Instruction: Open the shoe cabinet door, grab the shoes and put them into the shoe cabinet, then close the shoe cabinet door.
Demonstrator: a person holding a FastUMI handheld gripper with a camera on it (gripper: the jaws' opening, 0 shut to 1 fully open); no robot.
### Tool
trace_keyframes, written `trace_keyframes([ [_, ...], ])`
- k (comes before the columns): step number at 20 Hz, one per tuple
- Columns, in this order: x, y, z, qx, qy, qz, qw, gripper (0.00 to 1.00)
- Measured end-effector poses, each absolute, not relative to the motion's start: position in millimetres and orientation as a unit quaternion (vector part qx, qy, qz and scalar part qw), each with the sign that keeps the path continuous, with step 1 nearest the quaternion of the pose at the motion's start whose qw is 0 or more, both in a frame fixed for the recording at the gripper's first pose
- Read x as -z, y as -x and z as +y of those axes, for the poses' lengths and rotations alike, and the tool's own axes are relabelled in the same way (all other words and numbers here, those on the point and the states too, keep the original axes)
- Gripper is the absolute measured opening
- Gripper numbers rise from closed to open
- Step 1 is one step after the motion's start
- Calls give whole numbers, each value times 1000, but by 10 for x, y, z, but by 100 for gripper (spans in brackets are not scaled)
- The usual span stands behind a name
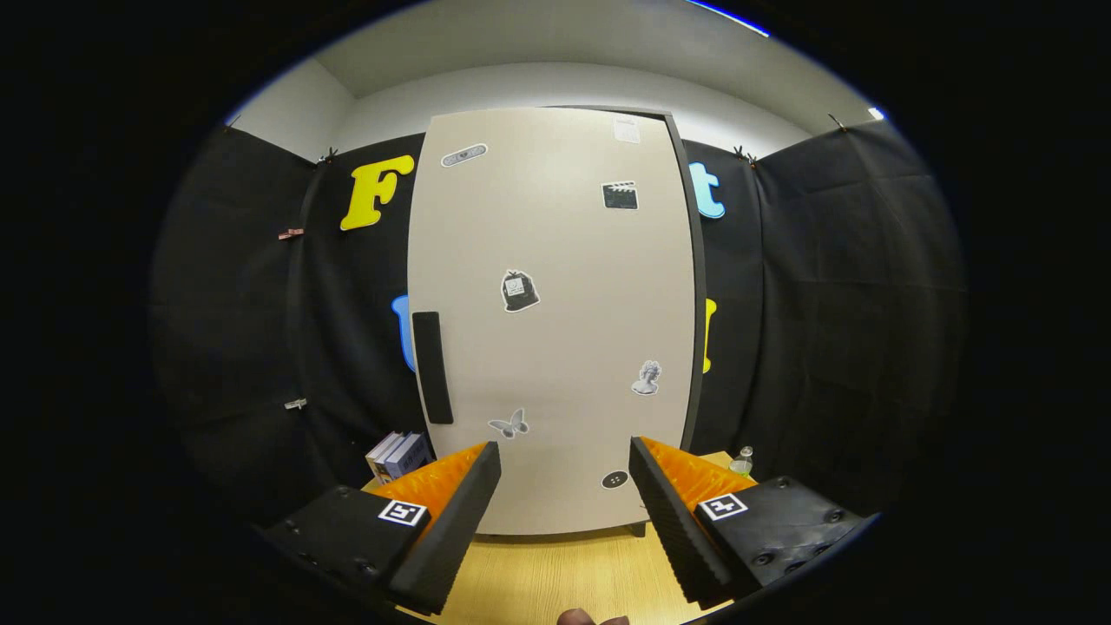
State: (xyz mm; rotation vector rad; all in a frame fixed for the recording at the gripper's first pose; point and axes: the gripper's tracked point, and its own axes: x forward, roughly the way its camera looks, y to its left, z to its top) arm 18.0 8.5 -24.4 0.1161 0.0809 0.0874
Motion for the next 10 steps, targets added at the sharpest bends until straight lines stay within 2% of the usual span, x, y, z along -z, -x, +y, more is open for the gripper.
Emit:
trace_keyframes([
  [10, 304, -214, 79, -44, -59, 44, 996, 97],
])
